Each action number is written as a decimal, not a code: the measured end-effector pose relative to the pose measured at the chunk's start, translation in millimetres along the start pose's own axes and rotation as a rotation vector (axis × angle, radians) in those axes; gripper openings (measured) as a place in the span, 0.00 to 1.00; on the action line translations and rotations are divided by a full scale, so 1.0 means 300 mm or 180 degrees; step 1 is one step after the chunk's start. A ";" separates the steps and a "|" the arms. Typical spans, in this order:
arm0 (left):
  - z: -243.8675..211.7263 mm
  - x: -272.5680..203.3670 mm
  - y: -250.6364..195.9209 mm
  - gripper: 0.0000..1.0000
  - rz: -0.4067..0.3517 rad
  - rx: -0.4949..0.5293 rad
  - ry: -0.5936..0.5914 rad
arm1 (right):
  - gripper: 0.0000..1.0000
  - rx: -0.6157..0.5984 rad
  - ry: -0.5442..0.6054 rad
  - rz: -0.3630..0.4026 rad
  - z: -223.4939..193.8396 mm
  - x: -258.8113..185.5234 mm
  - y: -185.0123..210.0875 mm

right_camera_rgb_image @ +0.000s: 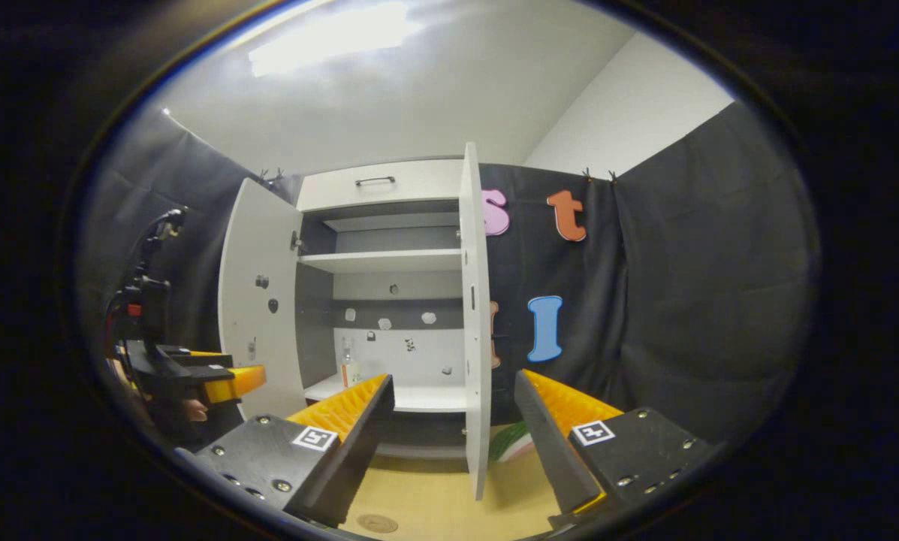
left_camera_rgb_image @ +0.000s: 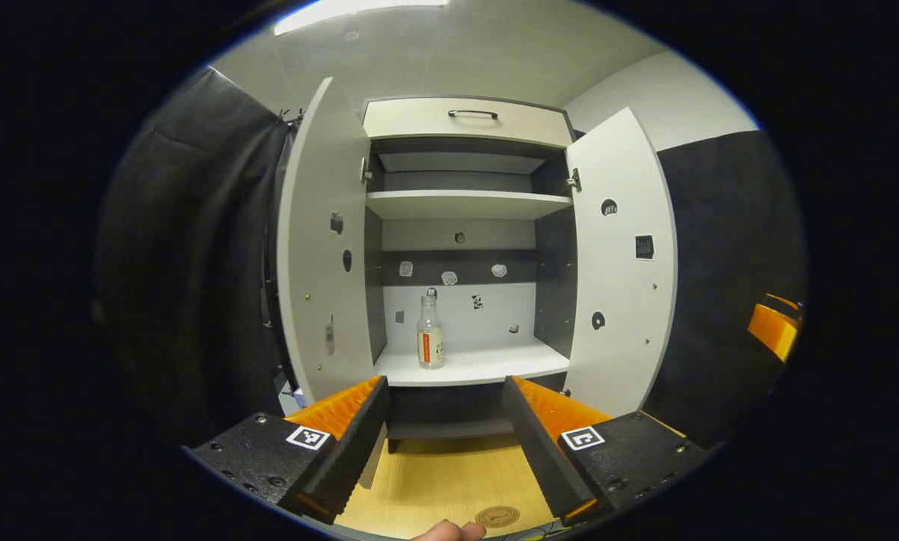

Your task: Grasp the bottle in the cabinet with the left hand and place it on the coaster, then close the right door with the right hand and the left door with the left hand.

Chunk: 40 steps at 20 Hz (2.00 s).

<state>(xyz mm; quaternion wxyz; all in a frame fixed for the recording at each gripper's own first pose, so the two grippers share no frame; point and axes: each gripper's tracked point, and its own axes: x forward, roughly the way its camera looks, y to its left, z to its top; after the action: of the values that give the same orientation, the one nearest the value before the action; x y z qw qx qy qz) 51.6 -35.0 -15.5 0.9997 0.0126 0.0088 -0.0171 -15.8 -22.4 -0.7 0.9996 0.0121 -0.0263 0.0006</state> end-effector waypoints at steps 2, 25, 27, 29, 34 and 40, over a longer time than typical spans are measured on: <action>-0.020 0.079 0.004 0.96 -0.0027 -0.0003 0.0012 | 0.93 -0.0024 -0.0052 0.0030 0.000 0.026 0.015; -0.263 1.261 0.186 0.96 0.0168 -0.0099 0.0100 | 0.98 0.0097 0.0069 -0.0053 -0.162 0.221 0.144; -0.266 1.317 0.189 0.96 0.0188 -0.0087 0.0123 | 0.98 0.0078 0.0133 -0.0149 -0.179 0.218 0.111; -0.291 1.366 0.194 0.96 0.0242 -0.0131 0.0254 | 0.98 0.0135 0.0225 -0.0229 -0.198 0.213 0.088; -0.249 1.323 0.166 0.82 0.0086 -0.0211 0.0409 | 0.98 0.0198 0.0183 -0.0232 -0.169 0.173 0.070; -0.083 1.077 0.154 0.81 0.0013 -0.0141 0.0095 | 0.98 0.0280 0.0106 -0.0062 -0.134 0.107 0.098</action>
<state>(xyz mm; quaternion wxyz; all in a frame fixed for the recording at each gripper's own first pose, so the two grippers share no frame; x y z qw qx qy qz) 375.6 0.7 -45.0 0.9996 -0.0093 0.0241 -0.0147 18.2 7.9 -38.6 0.9983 0.0564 -0.0095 -0.0078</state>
